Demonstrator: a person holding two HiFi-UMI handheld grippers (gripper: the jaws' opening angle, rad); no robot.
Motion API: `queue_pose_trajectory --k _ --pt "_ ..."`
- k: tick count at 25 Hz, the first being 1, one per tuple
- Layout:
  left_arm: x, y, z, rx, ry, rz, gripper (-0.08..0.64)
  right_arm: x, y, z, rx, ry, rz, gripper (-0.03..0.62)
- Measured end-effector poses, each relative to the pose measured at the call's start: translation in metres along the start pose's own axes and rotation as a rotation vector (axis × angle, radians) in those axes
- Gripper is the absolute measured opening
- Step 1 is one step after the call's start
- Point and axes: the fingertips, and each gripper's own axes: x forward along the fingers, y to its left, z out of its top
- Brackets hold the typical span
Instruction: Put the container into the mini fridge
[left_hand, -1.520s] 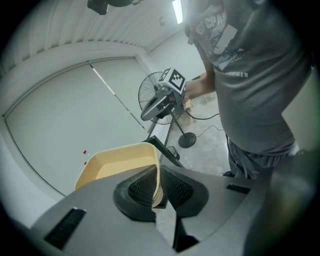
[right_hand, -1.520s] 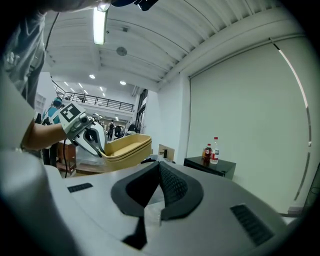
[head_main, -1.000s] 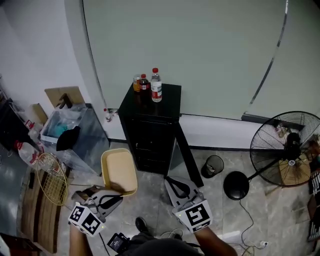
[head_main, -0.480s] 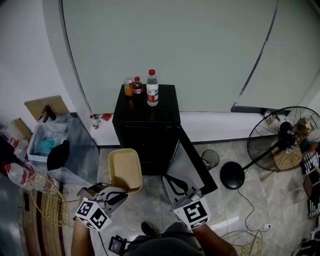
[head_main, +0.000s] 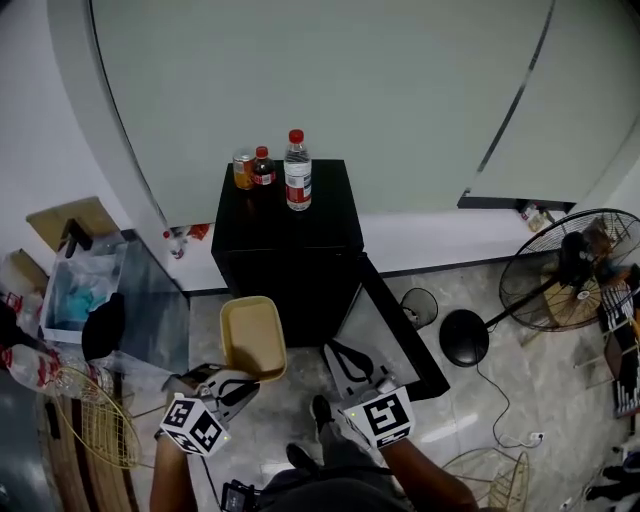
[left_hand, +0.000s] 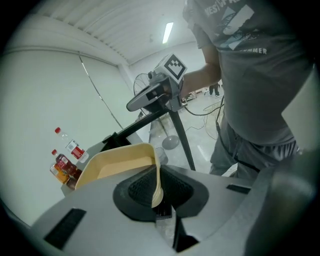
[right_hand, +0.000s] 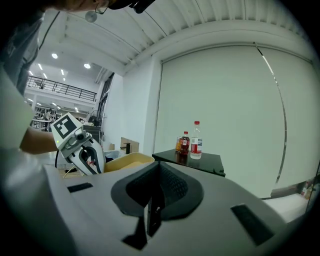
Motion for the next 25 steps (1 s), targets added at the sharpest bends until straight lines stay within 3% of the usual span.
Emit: queue_pose_trajectory --k 12,25 --pt "0.103 0.047 -0.089 -0.087 0.019 -0.028 0.038 0.089 -0.023 -0.060 -0.004 0.040 0.008 0.028" --pt "0.219 0.076 -0.171 -0.143 0.065 -0.088 0.040 0.126 -0.035 -0.118 0.016 0.120 0.035 0.028"
